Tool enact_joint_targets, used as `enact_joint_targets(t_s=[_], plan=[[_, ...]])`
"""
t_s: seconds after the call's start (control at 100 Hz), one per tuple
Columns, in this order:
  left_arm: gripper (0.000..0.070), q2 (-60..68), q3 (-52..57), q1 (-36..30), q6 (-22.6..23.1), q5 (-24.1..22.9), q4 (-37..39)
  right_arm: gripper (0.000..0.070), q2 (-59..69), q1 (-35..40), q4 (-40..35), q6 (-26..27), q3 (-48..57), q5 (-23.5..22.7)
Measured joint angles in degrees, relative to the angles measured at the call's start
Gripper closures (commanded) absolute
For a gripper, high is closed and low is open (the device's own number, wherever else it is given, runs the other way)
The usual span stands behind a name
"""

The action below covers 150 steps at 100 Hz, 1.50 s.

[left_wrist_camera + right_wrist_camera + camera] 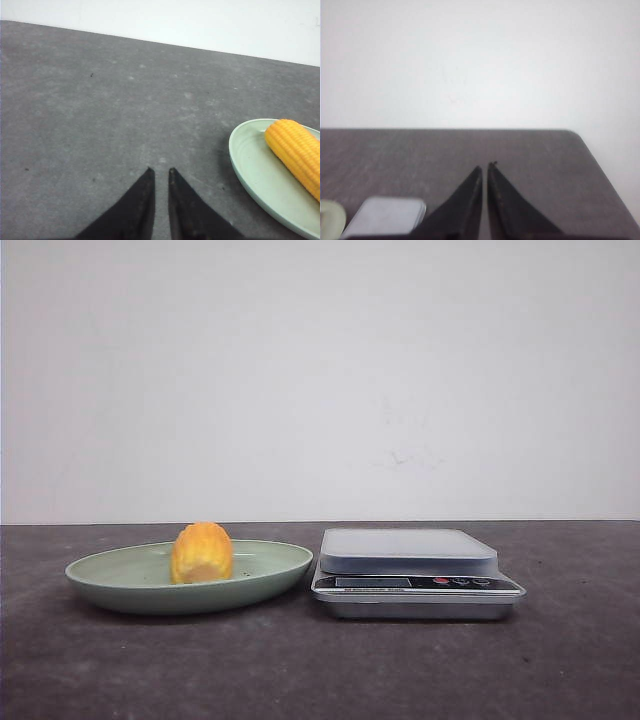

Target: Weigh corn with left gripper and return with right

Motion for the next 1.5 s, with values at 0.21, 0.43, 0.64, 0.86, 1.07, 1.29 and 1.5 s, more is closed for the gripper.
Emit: enact_joint_targets(t_s=[0.21,0.43,0.64,0.86,1.07,1.29,1.5], plan=[[0.0700,0.00,0.00,0.00,0.00,0.00,0.00,0.0688,-5.99,-5.25,17.77,-0.37,-21.22,-3.06],[0.0700,0.00,0.00,0.00,0.00,0.00,0.00,0.0688,-8.17,-7.76,26.49,-0.42,-35.26,-3.08],[0.0700,0.00,0.00,0.00,0.00,0.00,0.00,0.0688,-9.77,-8.00,28.94,-0.39,-41.35,-3.10],[0.0700,0.00,0.00,0.00,0.00,0.00,0.00,0.0688,-12.94,-7.91,31.89,-0.15,-47.19,-3.23],[0.0700,0.00,-0.02,0.00,0.00,0.00,0.02,0.0688,-13.64,-7.91,33.09,0.92,-52.19,-5.99],[0.0700,0.00,-0.02,0.00,0.00,0.00,0.02,0.0688,-13.75,-7.67,30.97,0.85,-52.19,-6.08],[0.0700,0.00,-0.02,0.00,0.00,0.00,0.02,0.0688,-13.73,-7.67,29.88,0.85,-52.13,-6.25]])
